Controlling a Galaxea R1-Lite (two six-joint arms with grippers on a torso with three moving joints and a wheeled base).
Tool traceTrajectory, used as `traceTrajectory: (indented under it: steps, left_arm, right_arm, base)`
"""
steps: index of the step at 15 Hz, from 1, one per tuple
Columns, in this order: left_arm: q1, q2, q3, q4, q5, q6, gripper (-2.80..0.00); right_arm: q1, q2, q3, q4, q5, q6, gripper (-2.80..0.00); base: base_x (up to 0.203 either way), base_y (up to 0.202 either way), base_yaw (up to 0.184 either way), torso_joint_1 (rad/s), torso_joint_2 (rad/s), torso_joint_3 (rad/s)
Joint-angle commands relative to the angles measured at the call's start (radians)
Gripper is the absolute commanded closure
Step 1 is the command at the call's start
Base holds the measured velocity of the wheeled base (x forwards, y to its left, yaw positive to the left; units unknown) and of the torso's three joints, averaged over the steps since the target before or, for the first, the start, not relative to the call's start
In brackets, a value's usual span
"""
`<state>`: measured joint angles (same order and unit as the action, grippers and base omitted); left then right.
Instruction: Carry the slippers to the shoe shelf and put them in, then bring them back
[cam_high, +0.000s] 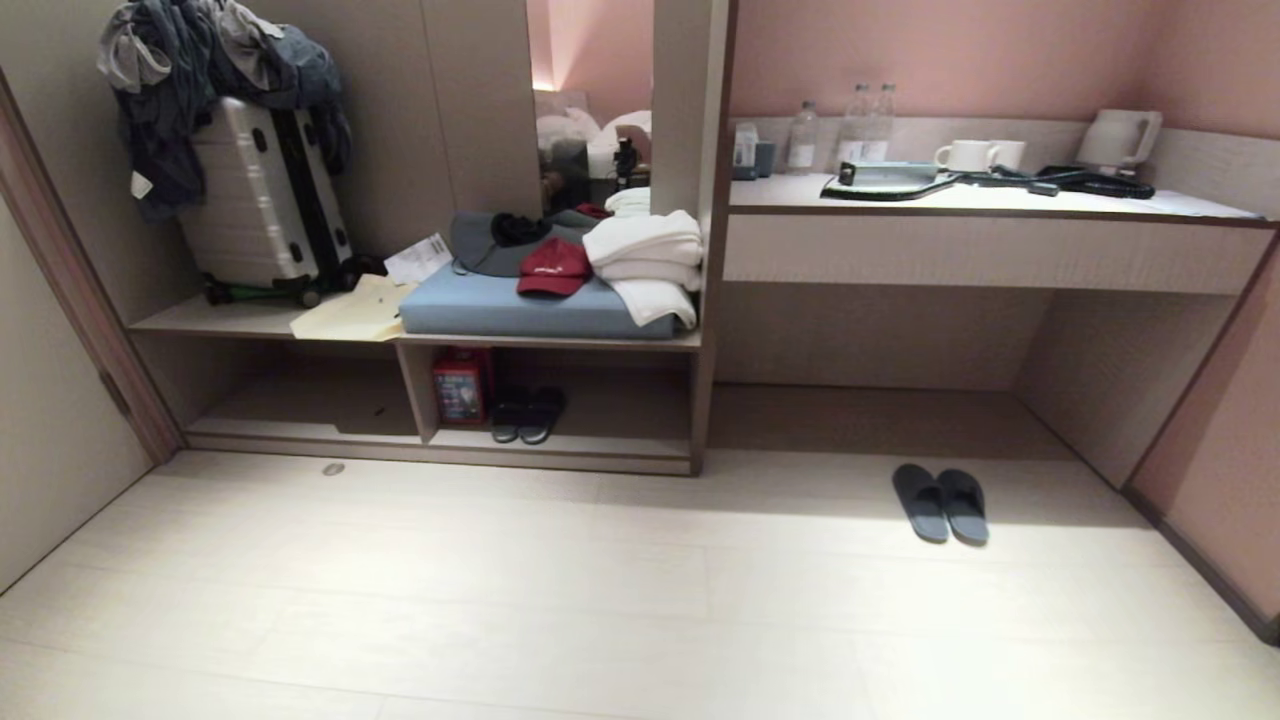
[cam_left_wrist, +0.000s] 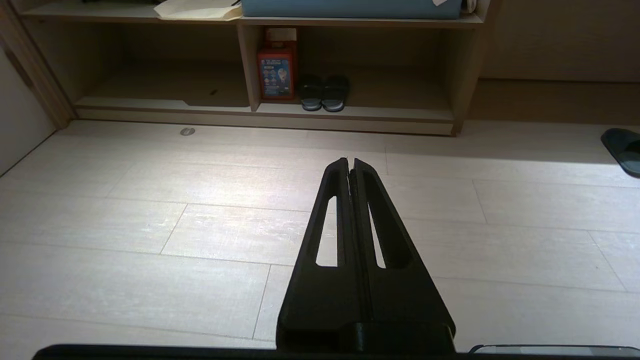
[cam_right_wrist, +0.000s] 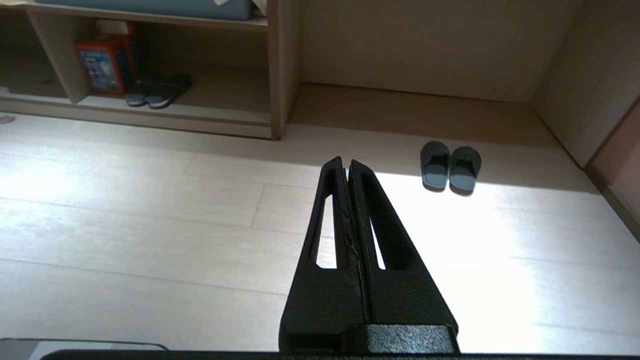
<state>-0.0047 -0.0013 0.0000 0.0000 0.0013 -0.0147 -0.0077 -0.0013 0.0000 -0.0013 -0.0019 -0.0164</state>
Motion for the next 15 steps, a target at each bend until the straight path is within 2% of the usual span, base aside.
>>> traceTrajectory:
  steps: [1, 15]
  left_arm:
    - [0.000, 0.001, 0.002, 0.000, 0.000, -0.001, 0.00]
    - [0.000, 0.001, 0.002, 0.000, 0.000, -0.002, 0.00]
  right_arm:
    - [0.000, -0.002, 0.000, 0.000, -0.001, 0.000, 0.00]
    - [0.000, -0.002, 0.000, 0.000, -0.001, 0.000, 0.00]
  base:
    - [-0.197, 0.000, 0.004, 0.002, 0.00, 0.003]
    - [-0.197, 0.000, 0.001, 0.003, 0.00, 0.002]
